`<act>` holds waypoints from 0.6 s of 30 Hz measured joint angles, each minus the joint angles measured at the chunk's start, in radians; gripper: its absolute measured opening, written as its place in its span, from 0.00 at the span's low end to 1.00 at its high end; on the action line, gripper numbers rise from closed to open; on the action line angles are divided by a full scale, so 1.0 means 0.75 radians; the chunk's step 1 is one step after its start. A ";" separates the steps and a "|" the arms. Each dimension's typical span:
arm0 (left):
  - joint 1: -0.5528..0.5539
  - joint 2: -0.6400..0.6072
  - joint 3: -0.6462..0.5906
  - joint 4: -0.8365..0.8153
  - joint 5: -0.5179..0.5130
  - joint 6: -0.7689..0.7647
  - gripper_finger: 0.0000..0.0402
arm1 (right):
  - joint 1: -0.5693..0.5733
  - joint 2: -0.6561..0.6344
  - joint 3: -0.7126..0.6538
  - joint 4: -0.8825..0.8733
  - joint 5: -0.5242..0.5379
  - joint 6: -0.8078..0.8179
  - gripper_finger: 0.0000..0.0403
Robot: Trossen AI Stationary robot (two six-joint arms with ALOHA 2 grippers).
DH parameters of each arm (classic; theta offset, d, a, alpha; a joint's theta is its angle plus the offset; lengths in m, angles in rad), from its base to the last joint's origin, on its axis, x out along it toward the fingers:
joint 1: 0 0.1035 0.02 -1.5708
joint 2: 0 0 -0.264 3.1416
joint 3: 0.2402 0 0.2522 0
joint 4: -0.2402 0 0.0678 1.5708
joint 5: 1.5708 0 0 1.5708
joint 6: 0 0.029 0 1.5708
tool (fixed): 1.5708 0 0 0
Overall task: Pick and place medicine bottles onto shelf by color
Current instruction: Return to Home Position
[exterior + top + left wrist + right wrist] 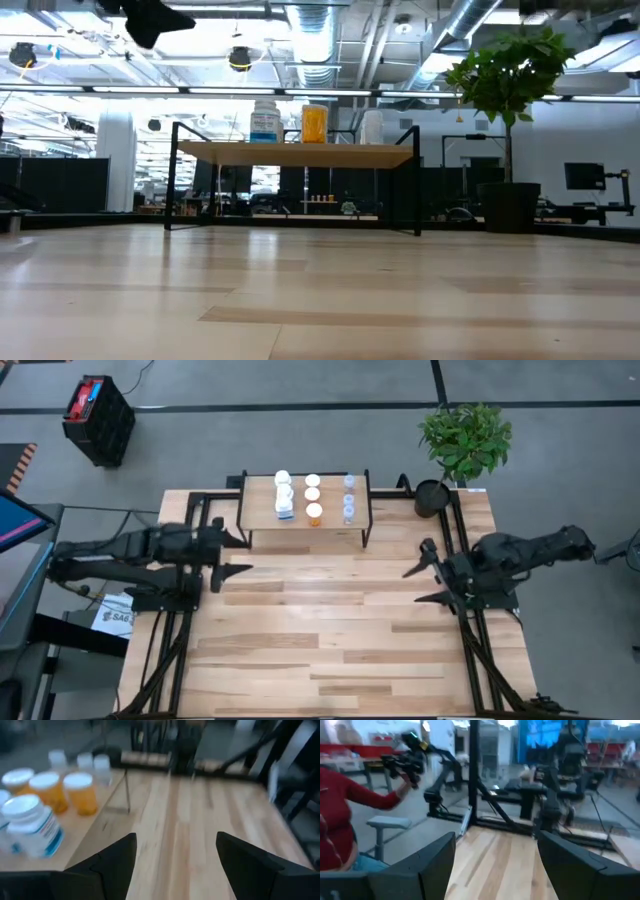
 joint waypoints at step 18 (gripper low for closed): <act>-0.177 -0.360 -0.686 0.706 -0.200 0.013 0.65 | -0.177 -0.702 -0.619 0.102 -0.056 0.094 0.76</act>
